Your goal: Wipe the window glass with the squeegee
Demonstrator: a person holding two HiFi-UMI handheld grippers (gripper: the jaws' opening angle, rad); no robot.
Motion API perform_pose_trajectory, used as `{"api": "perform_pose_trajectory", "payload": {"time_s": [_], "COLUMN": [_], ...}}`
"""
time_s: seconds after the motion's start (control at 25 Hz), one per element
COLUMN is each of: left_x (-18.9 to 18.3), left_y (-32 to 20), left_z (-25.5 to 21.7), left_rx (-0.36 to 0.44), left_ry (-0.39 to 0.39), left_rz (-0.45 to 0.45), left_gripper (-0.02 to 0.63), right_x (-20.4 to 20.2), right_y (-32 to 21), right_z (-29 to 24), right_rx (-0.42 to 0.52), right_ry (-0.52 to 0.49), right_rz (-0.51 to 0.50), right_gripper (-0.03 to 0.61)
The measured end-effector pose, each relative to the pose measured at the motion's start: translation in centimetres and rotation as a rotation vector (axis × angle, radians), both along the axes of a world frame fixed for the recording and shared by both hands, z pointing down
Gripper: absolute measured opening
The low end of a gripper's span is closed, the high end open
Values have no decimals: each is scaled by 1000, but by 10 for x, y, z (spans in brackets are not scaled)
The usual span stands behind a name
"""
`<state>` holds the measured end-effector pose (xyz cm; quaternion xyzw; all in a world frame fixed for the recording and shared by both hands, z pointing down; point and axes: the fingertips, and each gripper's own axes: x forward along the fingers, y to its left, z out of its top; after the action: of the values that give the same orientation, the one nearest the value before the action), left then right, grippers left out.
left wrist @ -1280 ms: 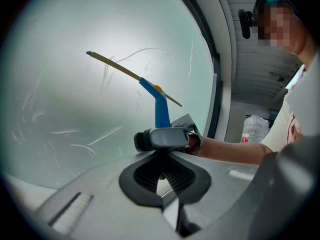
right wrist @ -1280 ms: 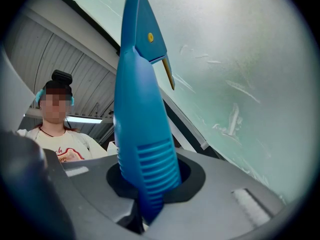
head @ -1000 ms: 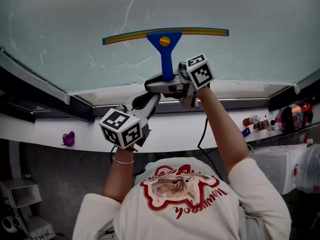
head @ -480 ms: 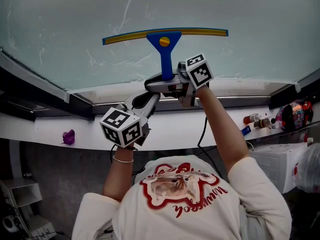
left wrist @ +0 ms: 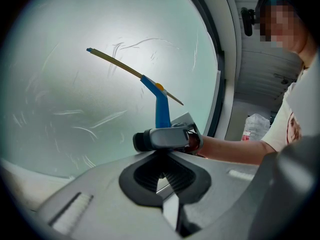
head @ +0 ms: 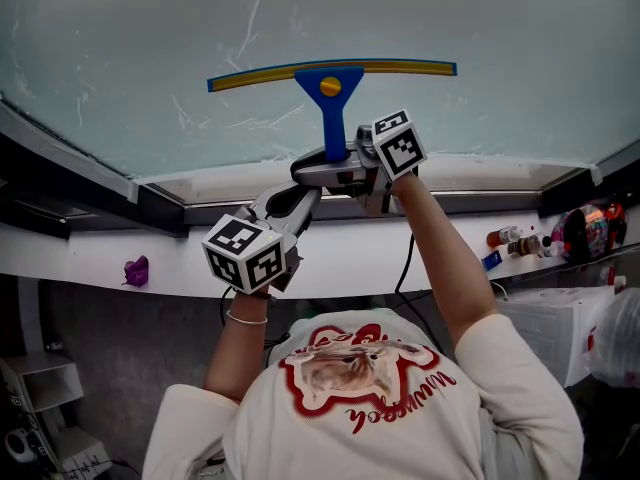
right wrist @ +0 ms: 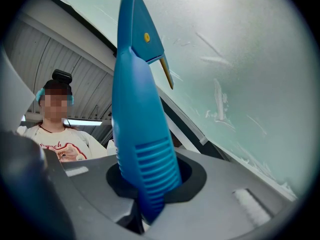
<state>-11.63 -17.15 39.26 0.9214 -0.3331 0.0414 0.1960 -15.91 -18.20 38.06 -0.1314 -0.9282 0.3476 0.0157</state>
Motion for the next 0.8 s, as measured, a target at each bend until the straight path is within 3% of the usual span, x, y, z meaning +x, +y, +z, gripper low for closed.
{"api": "perform_pose_trajectory", "payload": {"time_s": [0.8], "left_x": [-1], "left_y": [-1], "left_z": [18], "left_rx": [-46], "left_ry": [3], "left_rz": [-8], "left_gripper": [2], "right_x": [-1], "right_y": [-1], "right_z": [19], "right_rx": [-22], "right_ry": [-4], "right_rz": [3], "right_gripper": [77]}}
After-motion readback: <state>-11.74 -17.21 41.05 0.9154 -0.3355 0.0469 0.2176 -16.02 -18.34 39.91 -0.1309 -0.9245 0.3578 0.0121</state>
